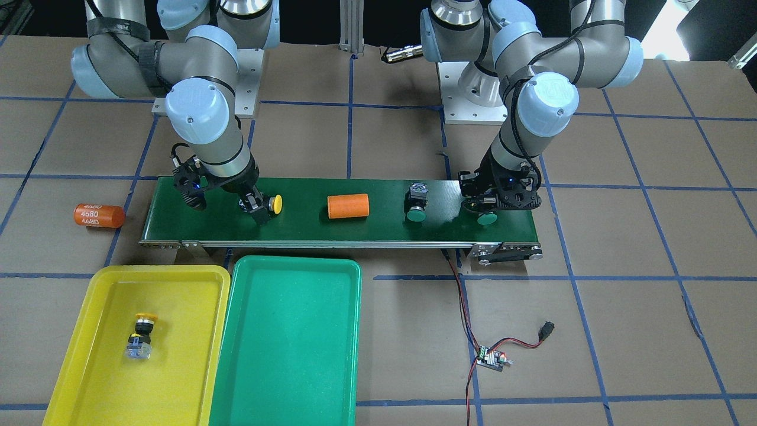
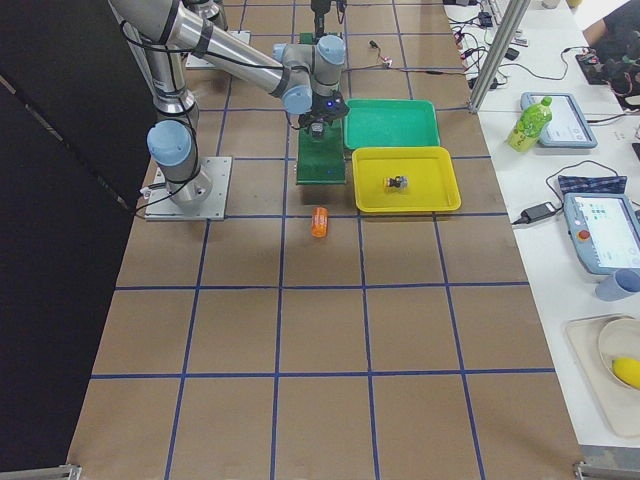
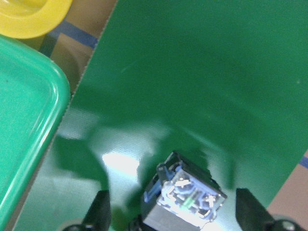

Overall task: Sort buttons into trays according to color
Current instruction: 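Lift yellow button with right gripper while left gripper sets green button on belt, then lower yellow button into yellow tray and open right gripper while left gripper withdraws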

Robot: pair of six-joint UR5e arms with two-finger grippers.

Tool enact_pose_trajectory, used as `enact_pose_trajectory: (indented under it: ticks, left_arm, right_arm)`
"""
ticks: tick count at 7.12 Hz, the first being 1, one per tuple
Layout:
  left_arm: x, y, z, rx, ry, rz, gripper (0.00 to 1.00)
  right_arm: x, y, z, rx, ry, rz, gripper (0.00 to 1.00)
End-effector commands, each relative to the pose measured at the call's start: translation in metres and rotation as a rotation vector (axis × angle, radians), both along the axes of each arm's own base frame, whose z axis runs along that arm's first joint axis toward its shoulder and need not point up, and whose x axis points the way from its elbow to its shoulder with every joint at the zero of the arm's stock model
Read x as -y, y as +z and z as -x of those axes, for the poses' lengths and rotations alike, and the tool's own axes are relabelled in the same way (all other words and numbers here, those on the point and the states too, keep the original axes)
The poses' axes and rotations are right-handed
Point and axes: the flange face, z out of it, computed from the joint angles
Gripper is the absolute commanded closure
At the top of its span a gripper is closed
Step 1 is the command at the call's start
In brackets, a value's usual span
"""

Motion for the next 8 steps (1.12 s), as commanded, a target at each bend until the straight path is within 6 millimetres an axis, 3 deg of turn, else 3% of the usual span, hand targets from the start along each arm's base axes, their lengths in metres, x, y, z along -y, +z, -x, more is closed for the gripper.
enact_pose_trajectory:
  ticks: [1,3,5,6,7,8]
  left_arm:
    - [0.006,0.023,-0.003,-0.004,0.004,0.062,0.00]
    - [0.028,0.069,-0.006,-0.001,0.006,0.073,0.00]
    - [0.059,0.161,-0.007,0.001,0.013,0.053,0.00]
    - [0.068,0.198,-0.004,0.005,0.013,0.058,0.00]
    - [0.054,0.228,0.001,0.006,0.007,0.060,0.00]
    - [0.043,0.240,0.001,0.013,0.003,0.081,0.00]
  right_arm:
    - [0.003,0.004,0.002,-0.001,0.007,0.016,1.00]
    - [0.015,0.023,0.004,-0.016,0.030,0.061,1.00]
    - [0.052,0.068,0.007,-0.041,0.093,0.161,1.00]
    - [0.081,0.076,0.020,-0.043,0.199,0.189,1.00]
    - [0.122,0.060,0.053,-0.070,0.258,0.177,1.00]
    - [0.162,0.046,0.086,-0.072,0.309,0.177,1.00]
